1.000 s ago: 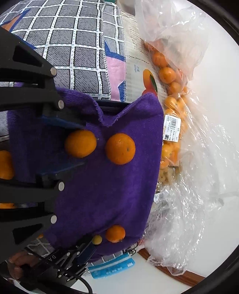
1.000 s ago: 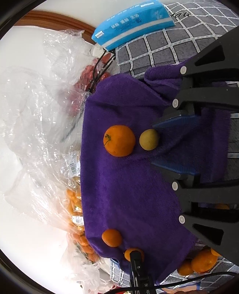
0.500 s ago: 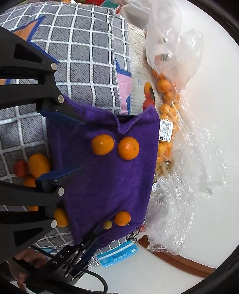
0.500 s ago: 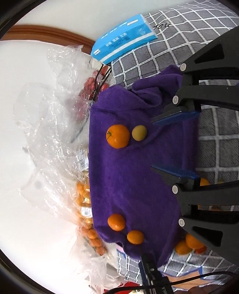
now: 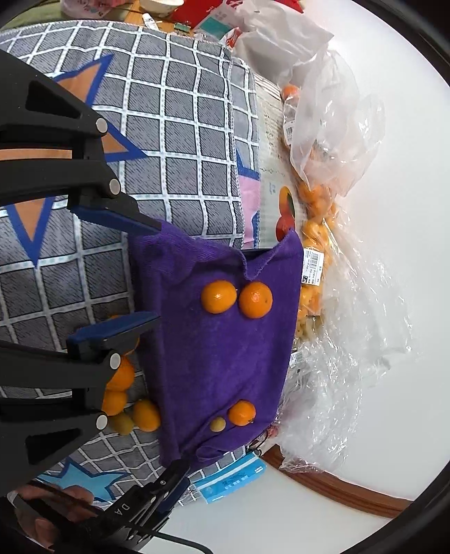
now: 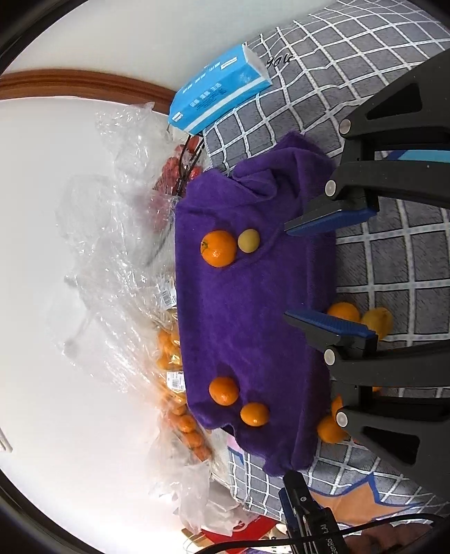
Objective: Organize fruits
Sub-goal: 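Move both tools back from the towel to the loose fruit row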
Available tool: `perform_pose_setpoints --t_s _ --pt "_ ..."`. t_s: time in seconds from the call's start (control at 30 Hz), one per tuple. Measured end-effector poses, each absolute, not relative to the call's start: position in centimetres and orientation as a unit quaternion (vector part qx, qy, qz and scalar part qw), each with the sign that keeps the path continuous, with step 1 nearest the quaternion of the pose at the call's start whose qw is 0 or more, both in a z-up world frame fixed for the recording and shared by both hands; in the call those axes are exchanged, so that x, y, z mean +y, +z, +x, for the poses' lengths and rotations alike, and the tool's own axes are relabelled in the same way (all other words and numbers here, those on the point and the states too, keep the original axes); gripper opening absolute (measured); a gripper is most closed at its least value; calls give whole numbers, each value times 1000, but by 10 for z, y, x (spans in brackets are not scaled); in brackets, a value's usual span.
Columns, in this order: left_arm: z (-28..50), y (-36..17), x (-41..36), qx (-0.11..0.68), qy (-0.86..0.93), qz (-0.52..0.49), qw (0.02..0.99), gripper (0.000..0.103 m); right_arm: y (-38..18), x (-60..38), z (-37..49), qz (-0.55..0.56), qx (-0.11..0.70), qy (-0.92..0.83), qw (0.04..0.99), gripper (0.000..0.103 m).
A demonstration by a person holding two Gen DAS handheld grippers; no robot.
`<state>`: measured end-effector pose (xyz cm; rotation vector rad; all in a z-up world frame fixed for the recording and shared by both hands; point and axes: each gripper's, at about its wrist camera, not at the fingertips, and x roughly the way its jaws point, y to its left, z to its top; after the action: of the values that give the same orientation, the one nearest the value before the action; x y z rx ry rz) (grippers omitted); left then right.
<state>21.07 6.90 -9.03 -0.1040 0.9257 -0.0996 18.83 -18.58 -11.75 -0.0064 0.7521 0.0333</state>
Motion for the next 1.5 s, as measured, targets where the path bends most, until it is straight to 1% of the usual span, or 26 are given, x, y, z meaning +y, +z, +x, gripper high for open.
perform_pose_setpoints --t_s 0.3,0.43,0.6,0.77,0.87,0.97,1.17,1.5 --pt "186 -79 63 441 -43 -59 895 44 -109 -203 161 21 369 40 928 44" --pt "175 -72 58 435 -32 -60 898 44 -103 -207 145 8 357 43 933 44" --pt "160 -61 55 424 -31 -79 902 44 -97 -219 132 22 351 50 935 44" --pt "146 -54 54 416 -21 -75 906 44 -91 -228 121 26 338 59 939 44" --pt "139 -53 56 415 -15 -79 906 47 -91 -230 117 26 335 66 940 44" --pt "132 -55 59 411 -6 -77 909 50 -92 -229 112 23 331 71 941 44" --pt "126 -64 68 419 2 -85 904 50 -102 -223 104 26 337 85 937 44" --pt "127 -91 84 434 9 -80 897 51 -137 -189 117 4 371 107 922 43"
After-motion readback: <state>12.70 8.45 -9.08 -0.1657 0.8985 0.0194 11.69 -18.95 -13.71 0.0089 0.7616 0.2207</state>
